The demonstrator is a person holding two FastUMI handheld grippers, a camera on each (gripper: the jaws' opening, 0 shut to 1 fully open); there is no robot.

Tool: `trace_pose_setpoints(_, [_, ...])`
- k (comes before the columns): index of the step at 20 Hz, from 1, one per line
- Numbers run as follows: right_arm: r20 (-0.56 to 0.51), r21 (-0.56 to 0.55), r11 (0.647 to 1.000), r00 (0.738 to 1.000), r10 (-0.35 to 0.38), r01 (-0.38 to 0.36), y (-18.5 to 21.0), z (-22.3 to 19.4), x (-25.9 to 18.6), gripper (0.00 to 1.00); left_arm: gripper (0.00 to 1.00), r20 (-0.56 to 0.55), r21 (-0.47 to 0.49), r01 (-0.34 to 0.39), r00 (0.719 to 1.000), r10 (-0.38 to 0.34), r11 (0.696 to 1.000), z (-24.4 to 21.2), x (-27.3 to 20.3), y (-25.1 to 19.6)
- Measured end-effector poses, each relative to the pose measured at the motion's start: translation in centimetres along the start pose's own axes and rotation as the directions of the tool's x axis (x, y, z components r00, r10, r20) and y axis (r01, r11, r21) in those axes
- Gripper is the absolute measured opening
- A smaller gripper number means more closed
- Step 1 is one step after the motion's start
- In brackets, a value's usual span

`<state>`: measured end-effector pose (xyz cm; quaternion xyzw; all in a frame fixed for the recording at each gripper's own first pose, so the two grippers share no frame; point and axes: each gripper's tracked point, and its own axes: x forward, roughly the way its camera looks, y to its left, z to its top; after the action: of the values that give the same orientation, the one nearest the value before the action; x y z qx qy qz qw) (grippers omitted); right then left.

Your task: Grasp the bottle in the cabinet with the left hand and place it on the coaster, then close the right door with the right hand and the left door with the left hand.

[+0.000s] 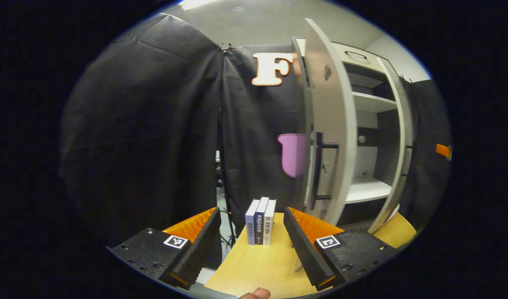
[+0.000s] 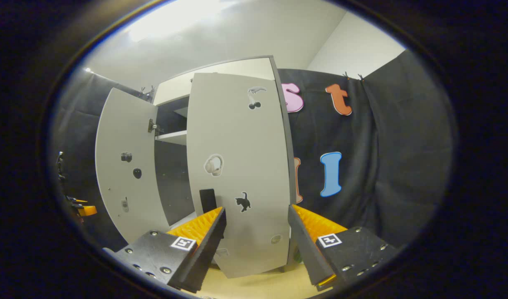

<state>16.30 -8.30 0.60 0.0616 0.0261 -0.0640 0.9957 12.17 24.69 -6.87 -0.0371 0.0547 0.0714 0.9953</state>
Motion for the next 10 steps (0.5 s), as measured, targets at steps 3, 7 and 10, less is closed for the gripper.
trace_pose_setpoints(3, [0.015, 0.021, 1.000, 1.000, 0.007, -0.008, 0.5, 0.7, -0.7, 0.89, 0.96, 0.004, -0.007, 0.007, 1.000, -0.007, 1.000, 0.2, 3.3, 1.6])
trace_pose_setpoints(7, [0.020, -0.008, 1.000, 1.000, 0.015, -0.015, 1.1, 0.6, -1.9, 0.93, 0.97, -0.022, -0.079, 0.070, 0.997, -0.072, 0.994, -0.6, 8.1, 1.2])
trace_pose_setpoints(10, [0.002, -0.050, 0.998, 0.999, 0.034, -0.034, 1.9, 0.0, -3.5, 0.93, 0.97, -0.023, -0.112, 0.102, 0.994, -0.105, 0.988, -0.2, 9.8, 0.2])
